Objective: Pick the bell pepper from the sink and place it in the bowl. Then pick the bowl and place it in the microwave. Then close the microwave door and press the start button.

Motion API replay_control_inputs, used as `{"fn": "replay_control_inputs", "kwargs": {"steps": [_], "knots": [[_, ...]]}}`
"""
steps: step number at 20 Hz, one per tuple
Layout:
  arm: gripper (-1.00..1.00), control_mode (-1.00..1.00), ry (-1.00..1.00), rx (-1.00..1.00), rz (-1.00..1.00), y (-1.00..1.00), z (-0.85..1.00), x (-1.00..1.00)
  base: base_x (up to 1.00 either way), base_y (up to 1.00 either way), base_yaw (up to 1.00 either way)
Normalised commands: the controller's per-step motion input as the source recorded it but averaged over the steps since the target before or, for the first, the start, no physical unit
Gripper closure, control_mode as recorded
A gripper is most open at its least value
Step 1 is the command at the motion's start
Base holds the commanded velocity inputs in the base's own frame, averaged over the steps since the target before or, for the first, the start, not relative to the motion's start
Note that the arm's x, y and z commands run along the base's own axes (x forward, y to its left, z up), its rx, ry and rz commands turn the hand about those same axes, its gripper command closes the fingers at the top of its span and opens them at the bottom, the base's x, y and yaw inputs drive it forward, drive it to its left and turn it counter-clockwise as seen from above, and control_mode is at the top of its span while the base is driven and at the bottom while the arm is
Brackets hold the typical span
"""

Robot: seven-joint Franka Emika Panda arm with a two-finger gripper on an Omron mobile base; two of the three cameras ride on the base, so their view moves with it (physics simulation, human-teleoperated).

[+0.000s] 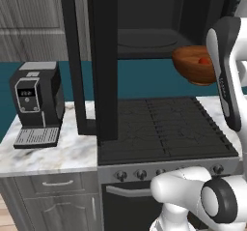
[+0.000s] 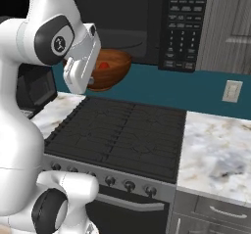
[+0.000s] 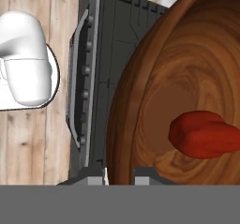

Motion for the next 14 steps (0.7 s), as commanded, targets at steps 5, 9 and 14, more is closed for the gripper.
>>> {"fn": "replay_control_inputs", "kwargs": {"steps": [5, 9, 14], "knots": [[1.0, 1.0, 0.0, 0.0, 0.0, 0.0, 0.0, 0.0, 0.0, 0.0, 0.0], [1.0, -1.0, 0.0, 0.0, 0.0, 0.0, 0.0, 0.0, 0.0, -0.01, 0.0], [1.0, -1.0, -0.1, 0.0, 0.0, 0.0, 0.21, 0.0, 0.0, 0.0, 0.0]]}}
